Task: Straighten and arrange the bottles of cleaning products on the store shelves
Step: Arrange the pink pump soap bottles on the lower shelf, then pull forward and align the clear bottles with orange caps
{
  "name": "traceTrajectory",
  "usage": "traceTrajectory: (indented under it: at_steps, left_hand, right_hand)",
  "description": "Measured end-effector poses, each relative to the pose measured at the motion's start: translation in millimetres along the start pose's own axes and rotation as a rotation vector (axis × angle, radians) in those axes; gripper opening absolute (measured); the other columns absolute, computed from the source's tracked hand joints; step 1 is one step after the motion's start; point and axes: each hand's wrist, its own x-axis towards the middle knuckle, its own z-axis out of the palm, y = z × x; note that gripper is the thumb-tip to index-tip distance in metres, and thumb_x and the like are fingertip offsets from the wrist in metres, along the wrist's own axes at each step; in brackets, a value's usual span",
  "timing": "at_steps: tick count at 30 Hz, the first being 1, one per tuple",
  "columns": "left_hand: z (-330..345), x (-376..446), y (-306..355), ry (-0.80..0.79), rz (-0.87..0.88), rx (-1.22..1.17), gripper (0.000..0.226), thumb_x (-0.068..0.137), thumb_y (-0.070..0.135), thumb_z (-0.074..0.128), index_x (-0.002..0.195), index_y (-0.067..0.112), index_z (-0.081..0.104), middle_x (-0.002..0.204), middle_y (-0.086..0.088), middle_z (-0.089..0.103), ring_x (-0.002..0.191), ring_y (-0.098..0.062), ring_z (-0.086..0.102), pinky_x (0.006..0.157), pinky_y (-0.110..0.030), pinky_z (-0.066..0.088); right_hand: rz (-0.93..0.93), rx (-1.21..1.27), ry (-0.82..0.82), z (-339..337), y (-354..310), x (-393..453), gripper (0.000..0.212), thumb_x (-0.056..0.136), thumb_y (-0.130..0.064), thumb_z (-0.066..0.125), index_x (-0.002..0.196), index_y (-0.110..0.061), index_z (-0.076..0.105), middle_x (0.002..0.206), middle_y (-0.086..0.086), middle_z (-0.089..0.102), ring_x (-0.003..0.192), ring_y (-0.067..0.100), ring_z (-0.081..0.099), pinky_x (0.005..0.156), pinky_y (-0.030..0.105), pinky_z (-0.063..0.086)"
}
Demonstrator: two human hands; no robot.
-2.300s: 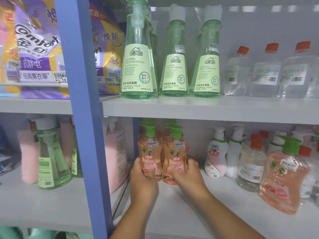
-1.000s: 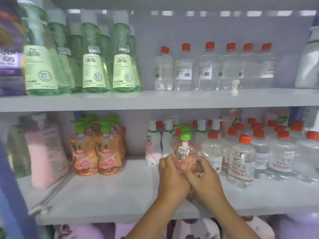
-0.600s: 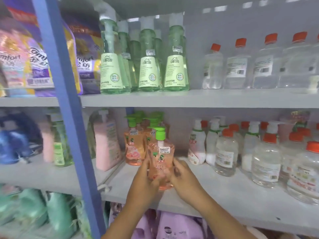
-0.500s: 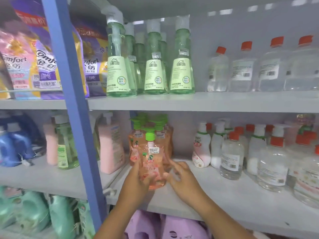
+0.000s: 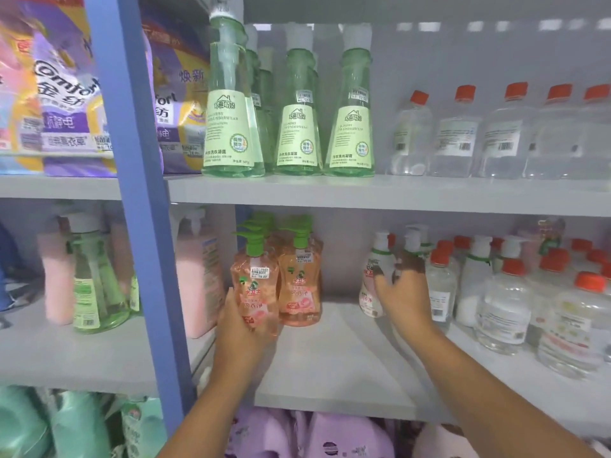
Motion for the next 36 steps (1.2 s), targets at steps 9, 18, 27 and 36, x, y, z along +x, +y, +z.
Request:
traceTrajectory:
  at_steps: [9,18,27,36]
  left_hand:
    - [-2,5,-19,-0.05,-0.104,0.112,0.077,0.093,0.033,0.061,0.155,0.035,0.016,0.154,0.0,0.045,0.14,-0.028,0.046,0.111,-0.056,0.044]
    - [26,-52,13,0.005,0.276,0.183,0.088,0.086,0.012,0.075,0.16,0.013,0.027,0.165,0.002,0.018,0.154,-0.015,0.015,0.119,-0.035,0.021]
    - [137,-63,57,-0.436,0.279,-0.01,0.028,0.092,0.012,0.071,0.111,0.032,0.066,0.114,0.028,0.06,0.108,0.008,0.058,0.097,-0.015,0.044]
    - [274,-142,133,-0.636,0.174,-0.138,0.036,0.092,0.035,0.074,0.12,0.047,0.055,0.125,0.02,0.062,0.109,0.009,0.058,0.1,-0.023,0.051]
  right_hand:
    - [0.097,-0.262,-0.266,5,-30,46,0.081,0.086,-0.041,0.077,0.151,-0.015,0.036,0.138,0.01,0.058,0.122,0.032,0.06,0.099,0.04,0.051]
    - [0.048,-0.304,-0.366,-11,-36,24,0.038,0.099,-0.024,0.063,0.134,-0.014,0.054,0.118,0.011,0.065,0.095,0.026,0.059,0.085,0.033,0.05]
    - [-0.073,-0.1,-0.164,-125,10,-19,0.021,0.1,-0.023,0.062,0.117,-0.024,0.073,0.115,-0.013,0.065,0.097,0.0,0.063,0.086,0.017,0.048]
    - [0.116,0.011,0.28,-301,177,-17,0.022,0.097,-0.011,0.064,0.101,-0.033,0.066,0.114,-0.001,0.066,0.087,0.0,0.064,0.079,0.02,0.052]
